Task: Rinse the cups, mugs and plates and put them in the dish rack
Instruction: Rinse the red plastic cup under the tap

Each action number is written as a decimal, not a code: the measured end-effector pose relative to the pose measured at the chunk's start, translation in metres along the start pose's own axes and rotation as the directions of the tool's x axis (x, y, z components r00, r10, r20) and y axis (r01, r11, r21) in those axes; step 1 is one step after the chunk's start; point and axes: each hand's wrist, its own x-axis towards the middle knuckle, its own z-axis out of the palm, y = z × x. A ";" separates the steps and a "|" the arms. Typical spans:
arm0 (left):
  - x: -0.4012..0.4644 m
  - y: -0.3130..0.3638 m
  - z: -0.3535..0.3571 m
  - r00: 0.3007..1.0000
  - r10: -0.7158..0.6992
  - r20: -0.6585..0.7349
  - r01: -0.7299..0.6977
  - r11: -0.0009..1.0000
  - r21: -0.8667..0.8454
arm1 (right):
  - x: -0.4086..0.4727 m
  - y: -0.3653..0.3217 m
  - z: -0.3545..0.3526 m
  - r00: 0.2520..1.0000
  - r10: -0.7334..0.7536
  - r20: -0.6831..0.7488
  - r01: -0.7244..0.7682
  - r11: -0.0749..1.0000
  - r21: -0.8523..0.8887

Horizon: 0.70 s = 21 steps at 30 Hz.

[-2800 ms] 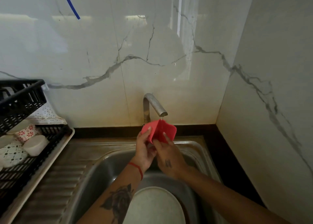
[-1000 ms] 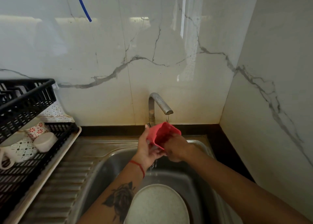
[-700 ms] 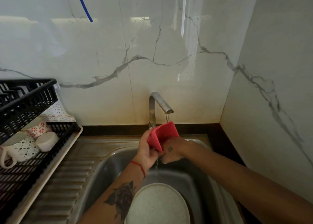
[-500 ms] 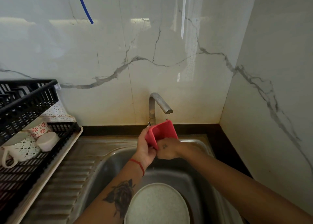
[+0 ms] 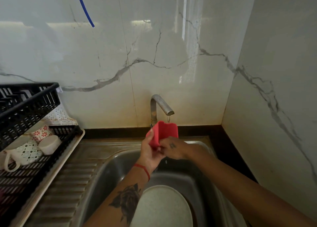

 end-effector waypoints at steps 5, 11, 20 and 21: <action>0.004 -0.001 -0.001 0.999 -0.025 -0.047 0.028 0.998 0.052 | 0.005 0.003 -0.013 0.988 0.051 0.145 0.031 0.858 -0.513; 0.008 0.001 -0.001 0.998 -0.041 -0.047 0.048 0.987 0.156 | 0.013 -0.010 -0.013 0.953 0.192 0.237 -0.137 0.964 -0.227; 0.008 0.012 0.004 0.996 -0.068 -0.053 0.079 0.967 0.244 | 0.009 0.003 -0.008 0.999 0.025 -0.024 -0.034 0.807 -0.589; 0.008 0.007 0.006 0.997 -0.073 -0.025 0.076 0.981 0.178 | 0.010 0.000 -0.008 0.998 0.058 -0.021 -0.061 0.904 -0.424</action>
